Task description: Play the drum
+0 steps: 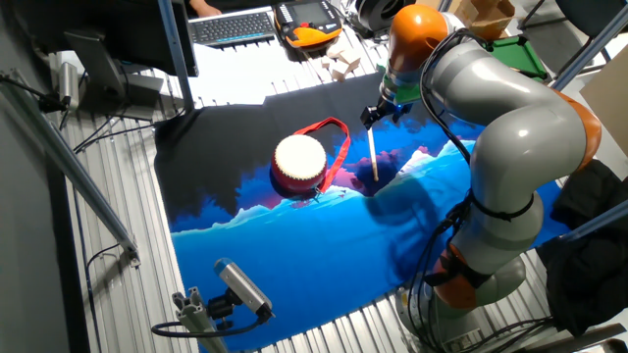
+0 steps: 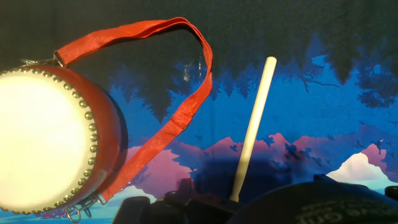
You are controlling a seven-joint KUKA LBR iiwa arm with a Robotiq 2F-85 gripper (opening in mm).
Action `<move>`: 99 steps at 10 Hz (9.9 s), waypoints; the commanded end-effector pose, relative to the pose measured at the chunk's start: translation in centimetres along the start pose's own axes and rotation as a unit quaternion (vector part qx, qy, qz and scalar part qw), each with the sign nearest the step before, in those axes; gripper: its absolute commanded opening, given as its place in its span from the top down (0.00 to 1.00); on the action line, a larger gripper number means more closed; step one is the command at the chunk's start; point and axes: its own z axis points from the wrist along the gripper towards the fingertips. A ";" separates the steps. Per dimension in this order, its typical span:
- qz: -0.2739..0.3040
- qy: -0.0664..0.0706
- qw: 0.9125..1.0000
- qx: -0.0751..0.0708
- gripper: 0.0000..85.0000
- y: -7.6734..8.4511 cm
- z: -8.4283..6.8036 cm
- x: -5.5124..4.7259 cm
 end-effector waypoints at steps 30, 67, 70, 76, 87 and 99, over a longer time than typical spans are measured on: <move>0.126 0.020 0.992 -0.003 1.00 0.0 0.0 0.0; 0.164 0.134 0.977 -0.035 0.60 -5.8 14.1 -9.5; 0.162 0.122 0.979 -0.034 0.60 -5.9 16.1 -9.0; 0.156 0.119 0.980 -0.039 0.40 -6.1 18.0 -9.1; 0.154 0.102 0.983 -0.024 0.40 -5.9 19.8 -9.3; 0.145 0.088 0.985 -0.018 0.60 -5.7 20.9 -8.7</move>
